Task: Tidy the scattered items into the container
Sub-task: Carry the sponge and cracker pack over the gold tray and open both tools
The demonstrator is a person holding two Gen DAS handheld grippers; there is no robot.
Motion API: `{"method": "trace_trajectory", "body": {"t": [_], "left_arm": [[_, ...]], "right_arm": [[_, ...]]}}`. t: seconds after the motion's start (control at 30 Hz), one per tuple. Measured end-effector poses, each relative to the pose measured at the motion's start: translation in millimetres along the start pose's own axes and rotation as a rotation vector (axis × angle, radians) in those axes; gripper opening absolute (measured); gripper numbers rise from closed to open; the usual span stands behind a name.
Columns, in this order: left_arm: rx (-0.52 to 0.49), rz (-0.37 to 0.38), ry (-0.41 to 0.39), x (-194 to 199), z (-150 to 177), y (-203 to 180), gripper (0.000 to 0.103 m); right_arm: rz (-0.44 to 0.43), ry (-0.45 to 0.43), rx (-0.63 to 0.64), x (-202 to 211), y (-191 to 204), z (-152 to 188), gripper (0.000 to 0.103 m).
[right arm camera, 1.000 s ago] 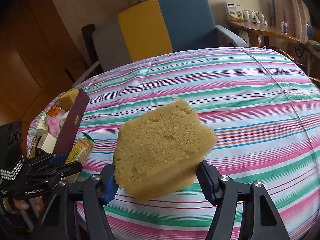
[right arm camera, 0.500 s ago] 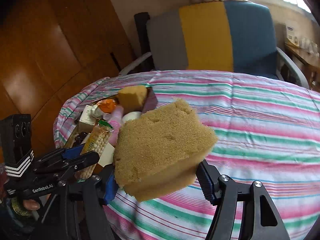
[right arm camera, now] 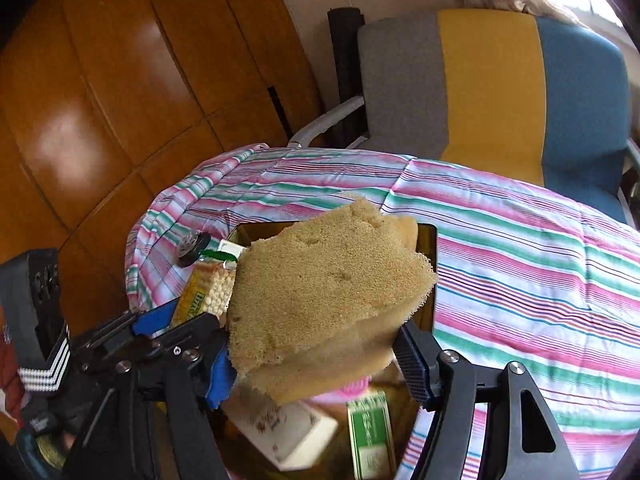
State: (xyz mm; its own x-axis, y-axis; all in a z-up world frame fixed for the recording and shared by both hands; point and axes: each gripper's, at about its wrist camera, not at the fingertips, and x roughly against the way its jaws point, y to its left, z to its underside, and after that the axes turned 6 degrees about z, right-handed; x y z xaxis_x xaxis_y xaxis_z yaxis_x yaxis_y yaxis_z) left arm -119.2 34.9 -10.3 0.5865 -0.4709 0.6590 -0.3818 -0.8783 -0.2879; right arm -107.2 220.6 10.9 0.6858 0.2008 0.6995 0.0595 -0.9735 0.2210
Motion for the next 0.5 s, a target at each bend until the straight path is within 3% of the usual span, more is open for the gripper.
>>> {"method": "trace_trajectory", "body": {"t": [0.13, 0.5], "left_arm": [[0.014, 0.004, -0.008, 0, 0, 7, 0.056], [0.057, -0.013, -0.012, 17, 18, 9, 0.057]], "right_arm": [[0.011, 0.062, -0.023, -30, -3, -3, 0.084], [0.007, 0.069, -0.043, -24, -15, 13, 0.089]]}}
